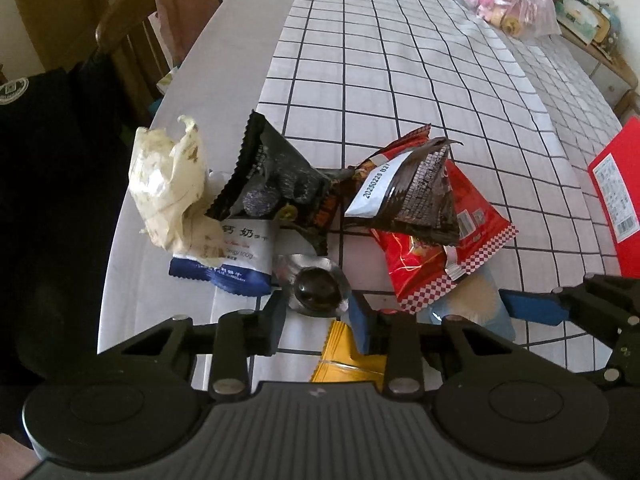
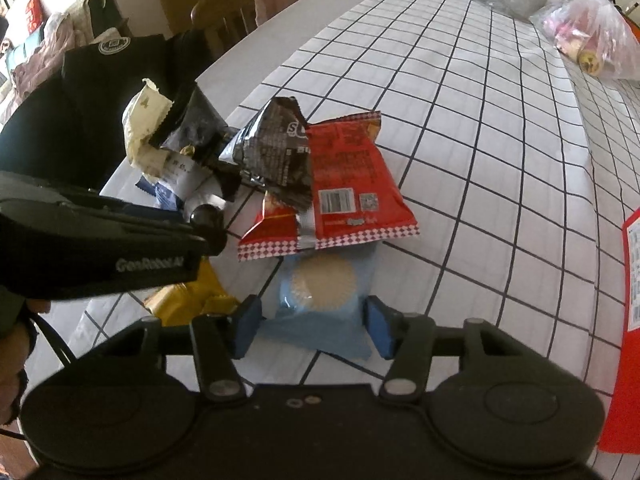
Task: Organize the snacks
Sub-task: 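Grasp the blue cookie packet with the right tool while the left tool grasps the silver-lidded candy, then carry the blue cookie packet and silver-lidded candy over the red box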
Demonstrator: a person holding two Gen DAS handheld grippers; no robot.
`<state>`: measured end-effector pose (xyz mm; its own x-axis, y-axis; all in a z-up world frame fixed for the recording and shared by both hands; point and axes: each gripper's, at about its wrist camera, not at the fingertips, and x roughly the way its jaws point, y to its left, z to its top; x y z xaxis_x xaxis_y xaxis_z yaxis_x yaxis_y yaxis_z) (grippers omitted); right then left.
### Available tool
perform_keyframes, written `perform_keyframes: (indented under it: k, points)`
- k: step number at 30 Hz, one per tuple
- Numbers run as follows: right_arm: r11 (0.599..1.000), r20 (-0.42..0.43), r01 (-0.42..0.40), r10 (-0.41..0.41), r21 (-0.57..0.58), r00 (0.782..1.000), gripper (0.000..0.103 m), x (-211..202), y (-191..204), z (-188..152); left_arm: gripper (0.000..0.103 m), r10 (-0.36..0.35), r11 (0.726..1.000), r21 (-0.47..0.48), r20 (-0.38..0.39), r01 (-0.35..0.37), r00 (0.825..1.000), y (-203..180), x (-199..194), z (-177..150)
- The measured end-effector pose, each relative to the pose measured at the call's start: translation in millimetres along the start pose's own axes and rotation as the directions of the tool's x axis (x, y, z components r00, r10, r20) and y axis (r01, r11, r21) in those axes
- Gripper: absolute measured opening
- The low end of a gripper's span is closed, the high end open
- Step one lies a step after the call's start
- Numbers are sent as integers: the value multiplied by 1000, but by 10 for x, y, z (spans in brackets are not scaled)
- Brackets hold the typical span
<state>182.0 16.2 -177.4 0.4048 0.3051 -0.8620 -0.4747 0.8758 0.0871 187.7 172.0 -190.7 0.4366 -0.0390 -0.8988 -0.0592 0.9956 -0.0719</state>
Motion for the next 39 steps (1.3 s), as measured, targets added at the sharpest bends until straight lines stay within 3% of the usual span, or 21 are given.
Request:
perform_keyframes:
  k: [13,14,16,27,30,33,34,35,39]
  points:
    - [996,22,-9,7,89,1000,52,-261,-251,-253,31,-53,996,-73,-17,52,998,169,-139,-138]
    - [995,25,-10,7,98,1000,52,-293,-271,-279,28,-55,996,-76,-15,53,998,171,-152,-138]
    - [993,31,-12,8,117,999,52,-359,-317,-330,11,-61,995,-76,-24,59,998,173,-183,-166]
    - [980,43,-42,34,193,998,52,-598,-498,-597,11,-76,993,-89,-27,74,997,207,-284,-233]
    - [978,57,-51,40,203,998,52,-659,-521,-626,15,-70,994,-87,-36,66,997,173,-257,-201]
    - [975,67,-57,44,214,997,52,-695,-548,-635,39,-71,992,-105,-40,66,997,169,-211,-145]
    - [974,69,-58,44,218,997,52,-704,-561,-636,53,-67,992,-107,-38,62,997,164,-194,-127]
    - [973,70,-59,44,221,997,52,-710,-567,-639,59,-58,993,-105,-32,54,998,152,-175,-104]
    - [970,70,-59,44,235,997,52,-713,-617,-649,59,-39,996,-87,-37,36,999,82,-95,-37]
